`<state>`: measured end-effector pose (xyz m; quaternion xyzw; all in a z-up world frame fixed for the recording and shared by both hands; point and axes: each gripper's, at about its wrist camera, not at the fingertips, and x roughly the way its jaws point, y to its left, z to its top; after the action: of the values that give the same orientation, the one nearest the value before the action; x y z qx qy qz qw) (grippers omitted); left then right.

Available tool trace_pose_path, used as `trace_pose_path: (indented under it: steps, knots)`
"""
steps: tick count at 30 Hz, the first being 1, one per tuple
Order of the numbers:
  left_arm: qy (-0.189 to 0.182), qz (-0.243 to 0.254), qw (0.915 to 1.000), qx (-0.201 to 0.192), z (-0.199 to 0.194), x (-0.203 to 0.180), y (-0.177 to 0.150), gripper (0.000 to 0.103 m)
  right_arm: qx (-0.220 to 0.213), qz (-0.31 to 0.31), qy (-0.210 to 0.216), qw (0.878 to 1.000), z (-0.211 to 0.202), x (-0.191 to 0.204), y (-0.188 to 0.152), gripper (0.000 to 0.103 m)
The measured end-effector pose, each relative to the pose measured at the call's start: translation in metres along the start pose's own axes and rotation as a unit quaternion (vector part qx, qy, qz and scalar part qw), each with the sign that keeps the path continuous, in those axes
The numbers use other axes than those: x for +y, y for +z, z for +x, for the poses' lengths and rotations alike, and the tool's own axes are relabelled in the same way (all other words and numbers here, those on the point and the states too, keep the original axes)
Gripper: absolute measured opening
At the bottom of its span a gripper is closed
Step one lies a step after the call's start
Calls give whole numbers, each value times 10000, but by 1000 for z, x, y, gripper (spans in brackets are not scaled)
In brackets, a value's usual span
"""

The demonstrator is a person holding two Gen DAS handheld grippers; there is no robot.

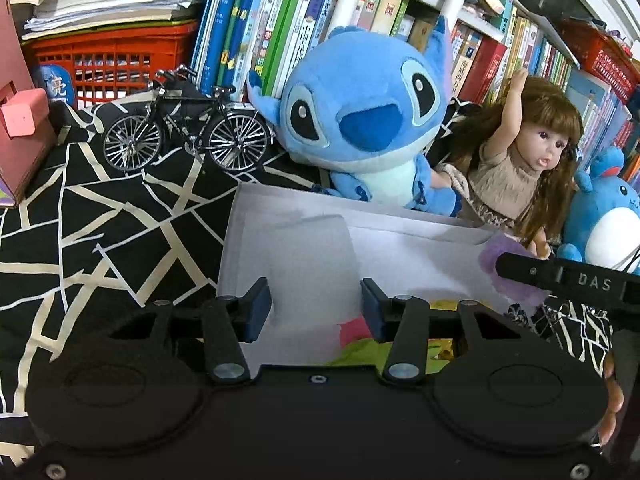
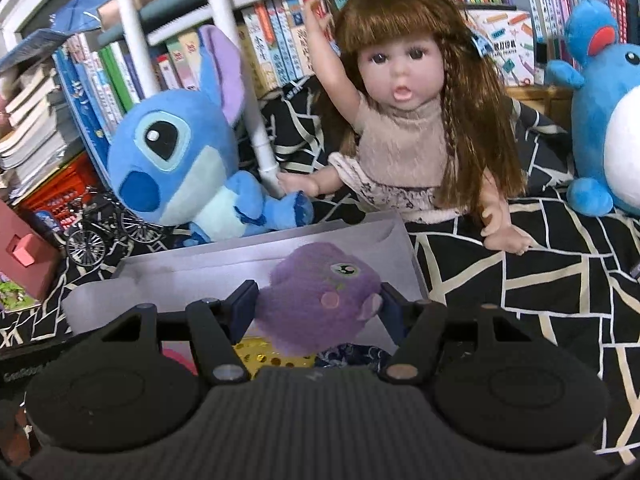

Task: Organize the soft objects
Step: 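Carry the purple plush and white cloth into the white box and open both tools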

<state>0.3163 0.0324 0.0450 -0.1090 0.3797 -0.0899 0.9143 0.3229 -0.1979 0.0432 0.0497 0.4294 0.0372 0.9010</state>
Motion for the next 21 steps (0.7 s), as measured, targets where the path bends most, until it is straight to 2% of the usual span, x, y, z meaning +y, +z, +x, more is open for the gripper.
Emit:
trace_pose_path:
  steps: [9, 16, 18, 21]
  knots:
    - [-81, -66, 9999, -20, 5, 1, -3, 46, 144, 226, -5, 9996, 18, -7, -6, 68]
    - [-132, -203, 9997, -15, 10, 4, -8, 47, 110, 174, -20, 9998, 21, -6, -10, 69]
    - [-112, -224, 9997, -35, 9, 3, -8, 50, 92, 194, -13, 9998, 20, -6, -10, 70]
    - [-38, -255, 9996, -64, 7, 3, -8, 59, 69, 238, 10, 9997, 17, -8, -9, 78]
